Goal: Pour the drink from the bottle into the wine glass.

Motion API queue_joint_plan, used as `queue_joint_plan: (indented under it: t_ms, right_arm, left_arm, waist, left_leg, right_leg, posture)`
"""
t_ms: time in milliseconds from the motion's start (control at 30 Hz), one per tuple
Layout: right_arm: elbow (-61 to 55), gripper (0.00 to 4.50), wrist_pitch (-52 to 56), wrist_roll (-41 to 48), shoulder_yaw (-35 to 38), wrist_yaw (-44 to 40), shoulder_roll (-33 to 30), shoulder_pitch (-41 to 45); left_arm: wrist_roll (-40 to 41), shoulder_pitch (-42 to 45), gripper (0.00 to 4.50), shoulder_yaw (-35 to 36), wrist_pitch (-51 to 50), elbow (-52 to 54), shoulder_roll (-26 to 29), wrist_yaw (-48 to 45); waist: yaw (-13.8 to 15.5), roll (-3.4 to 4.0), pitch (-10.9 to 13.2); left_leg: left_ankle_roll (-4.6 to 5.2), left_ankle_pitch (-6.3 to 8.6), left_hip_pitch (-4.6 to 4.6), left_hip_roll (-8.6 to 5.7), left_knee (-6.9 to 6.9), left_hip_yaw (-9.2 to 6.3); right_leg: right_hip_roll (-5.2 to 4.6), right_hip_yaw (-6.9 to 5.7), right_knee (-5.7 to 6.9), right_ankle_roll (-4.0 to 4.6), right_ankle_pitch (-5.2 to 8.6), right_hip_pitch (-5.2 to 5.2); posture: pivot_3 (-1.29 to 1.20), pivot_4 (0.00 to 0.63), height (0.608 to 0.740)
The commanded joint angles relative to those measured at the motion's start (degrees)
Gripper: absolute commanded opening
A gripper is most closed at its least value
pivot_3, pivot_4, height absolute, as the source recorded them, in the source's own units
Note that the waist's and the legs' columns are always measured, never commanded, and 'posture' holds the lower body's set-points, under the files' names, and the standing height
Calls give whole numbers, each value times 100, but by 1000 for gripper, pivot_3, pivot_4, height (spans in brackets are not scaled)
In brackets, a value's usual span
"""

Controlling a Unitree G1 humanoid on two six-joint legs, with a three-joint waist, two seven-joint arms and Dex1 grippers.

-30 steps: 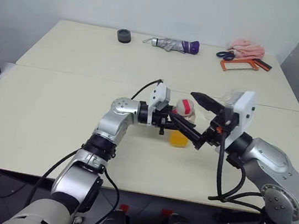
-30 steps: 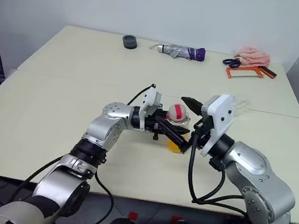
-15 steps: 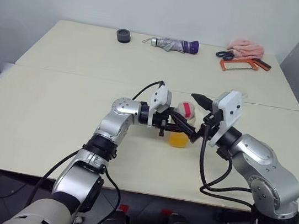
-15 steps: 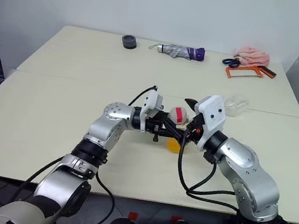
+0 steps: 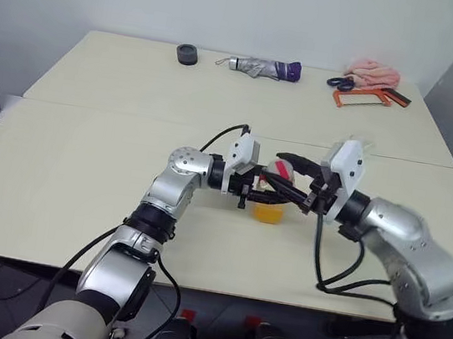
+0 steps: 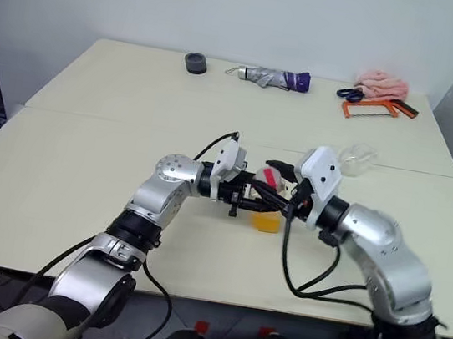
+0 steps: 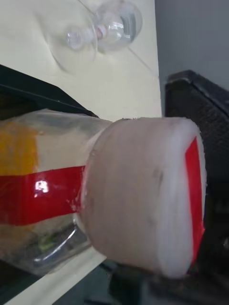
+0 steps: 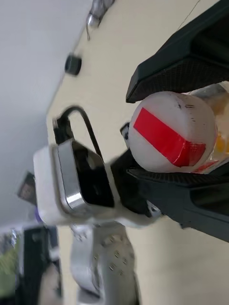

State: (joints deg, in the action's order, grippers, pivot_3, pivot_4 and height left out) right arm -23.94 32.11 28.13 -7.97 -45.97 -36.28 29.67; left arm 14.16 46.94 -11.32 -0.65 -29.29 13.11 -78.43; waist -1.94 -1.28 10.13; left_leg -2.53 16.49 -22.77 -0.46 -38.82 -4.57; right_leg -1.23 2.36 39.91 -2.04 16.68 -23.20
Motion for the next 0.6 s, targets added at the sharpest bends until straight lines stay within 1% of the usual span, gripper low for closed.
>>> queue_joint_plan:
  t_ms: [33, 100, 200, 267, 367, 433, 500, 567, 600]
  right_arm:
    - [828, 1883, -549, -215, -403, -1486, -413, 506]
    - [1198, 1883, -442, -153, -299, -1562, -445, 744]
    - [1298, 1883, -253, -28, -58, -1481, -449, 733]
    - [898, 2613, -196, 26, 396, -843, -298, 309]
    - [-379, 3630, 326, 453, 1113, 280, 71, -433]
    - [-1043, 4358, 670, 727, 1344, 788, 249, -730]
    - [-1779, 4403, 1019, 854, 1358, 1465, 521, -1030]
    - [-2259, 4403, 1330, 756, 1135, 2080, 765, -1181]
    - [-2332, 4403, 1457, 560, 964, 2426, 917, -1172]
  left_arm:
    - [99, 272, 1784, 37, 16, 221, 116, -234]
    - [82, 275, 1784, 45, 38, 216, 120, -220]
    - [88, 264, 1782, 132, 17, 210, 83, -75]
    - [104, 173, 1779, 197, -77, 303, 71, 117]
    - [70, 28, 1776, 206, -155, 458, 94, 337]
    - [57, -11, 1771, 218, -182, 501, 91, 453]
    - [7, 12, 1771, 244, -160, 431, 53, 627]
    - [-36, 39, 1771, 240, -123, 349, 19, 732]
    - [-49, 56, 1771, 233, -110, 315, -1, 759]
  waist:
    - [-10, 0, 0]
    - [-11, 0, 0]
    - [3, 0, 0]
    - [15, -2, 0]
    - [29, -2, 2]
    - [30, -1, 2]
    - [30, -1, 2]
    - [27, 0, 1]
    - [11, 0, 1]
  left_leg:
    - [0, 0, 0, 4, -1, 1]
    - [0, 0, 0, 8, 0, -2]
    - [0, 0, -2, 9, 0, -11]
    - [0, 0, -5, 12, -1, -15]
    - [0, 0, -15, 18, -3, -24]
    - [-1, -1, -18, 14, -2, -20]
    - [-1, -1, -16, 13, -4, -20]
    - [-1, 0, -14, 13, -4, -25]
    - [-1, 0, -14, 13, -4, -24]
  right_leg:
    - [5, -3, 0, 0, 0, 1]
    - [8, -6, 0, 2, 1, 0]
    - [4, -4, 1, 2, 1, -1]
    - [-7, -4, 1, 2, 1, -2]
    - [-18, -3, 4, 2, 1, -4]
    - [-25, 1, 5, 2, 1, -8]
    - [-26, 1, 4, 1, 1, -8]
    - [-25, -3, 4, 1, 1, -3]
    - [-21, -2, 5, 0, 1, -3]
  posture:
    - [0, 150, 740]
    - [0, 150, 740]
    - [0, 150, 740]
    - [0, 150, 740]
    - [0, 150, 740]
    - [0, 150, 740]
    - [0, 150, 740]
    - [0, 150, 740]
    - [0, 150, 740]
